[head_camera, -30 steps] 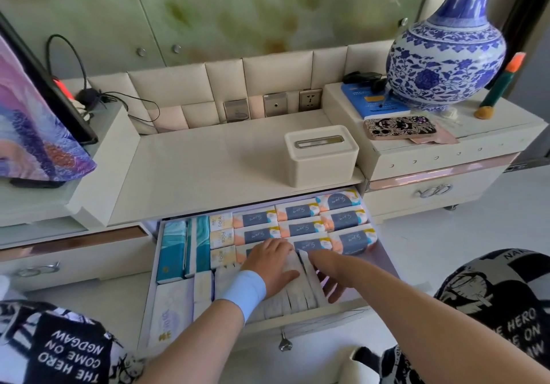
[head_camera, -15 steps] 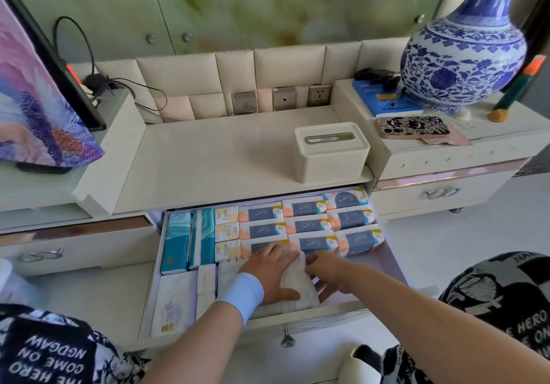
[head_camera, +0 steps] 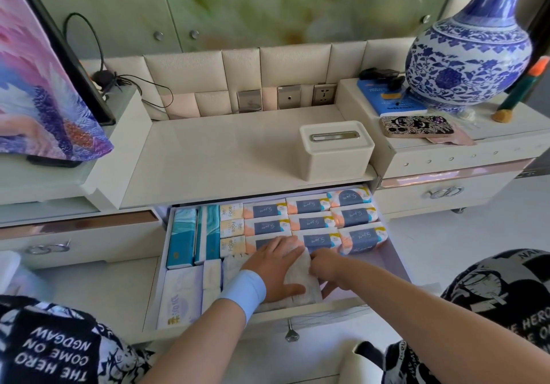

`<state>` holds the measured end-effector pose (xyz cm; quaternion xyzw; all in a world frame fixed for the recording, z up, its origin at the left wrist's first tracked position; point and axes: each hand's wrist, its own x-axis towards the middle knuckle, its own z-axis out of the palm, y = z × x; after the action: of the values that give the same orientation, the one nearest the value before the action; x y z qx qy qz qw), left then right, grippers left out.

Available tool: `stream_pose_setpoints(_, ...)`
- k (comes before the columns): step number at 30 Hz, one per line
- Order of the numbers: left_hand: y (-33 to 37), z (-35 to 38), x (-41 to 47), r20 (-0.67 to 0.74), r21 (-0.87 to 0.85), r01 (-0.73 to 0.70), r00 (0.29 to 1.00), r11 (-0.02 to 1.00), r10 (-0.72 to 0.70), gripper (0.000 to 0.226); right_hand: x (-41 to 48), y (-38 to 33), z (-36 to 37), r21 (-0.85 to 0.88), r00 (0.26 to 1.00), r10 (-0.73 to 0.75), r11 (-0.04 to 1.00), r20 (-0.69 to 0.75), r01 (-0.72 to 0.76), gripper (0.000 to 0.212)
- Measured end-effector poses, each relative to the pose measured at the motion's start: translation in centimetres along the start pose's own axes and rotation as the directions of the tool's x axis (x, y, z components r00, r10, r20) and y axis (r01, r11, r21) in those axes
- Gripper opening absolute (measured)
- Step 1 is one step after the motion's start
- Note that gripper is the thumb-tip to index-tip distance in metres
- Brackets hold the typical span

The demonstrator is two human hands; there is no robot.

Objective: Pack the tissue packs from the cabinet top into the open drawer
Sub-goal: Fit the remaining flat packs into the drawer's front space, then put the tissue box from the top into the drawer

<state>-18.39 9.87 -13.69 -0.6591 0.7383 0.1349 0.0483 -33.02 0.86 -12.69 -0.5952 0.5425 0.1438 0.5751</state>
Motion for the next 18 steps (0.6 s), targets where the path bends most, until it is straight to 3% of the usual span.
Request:
stream_pose_setpoints(6, 0.1, -0.5, 0.6, 0.082, -0.061, 0.048, 0.996, 0.997, -0.043, 0.076, -0.7, -0.4, -0.3, -0.097, 1.000, 0.024, 0.995, 0.014, -0.023, 0.031)
stream_pose_setpoints(9, -0.3, -2.4, 1.9, 0.072, -0.175, 0.128, 0.991, 0.976, -0.117, 0.068, -1.1, -1.4, -2.0, -0.224, 0.995, -0.012, 0.975, -0.097, -0.010, 0.028)
stream_pose_setpoints(12, -0.8, -5.2, 3.7, -0.002, -0.333, 0.207, 0.975, 0.920, -0.220, 0.057, -2.6, -3.5, -4.5, -0.428, 0.962, -0.152, 0.903, -0.225, 0.043, 0.028)
stream_pose_setpoints(14, -1.3, -7.4, 5.2, -0.051, -0.434, 0.232, 0.958, 0.871, -0.281, 0.051, -3.1, -5.0, -6.5, -0.657, 0.897, -0.345, 0.749, -0.274, 0.087, 0.029)
stream_pose_setpoints(18, -2.2, -11.4, 8.3, -0.116, -0.548, 0.210, 0.940, 0.810, -0.322, 0.052, -3.2, -8.3, -11.2, -0.583, 0.659, -0.537, 0.792, -0.527, 0.179, 0.039)
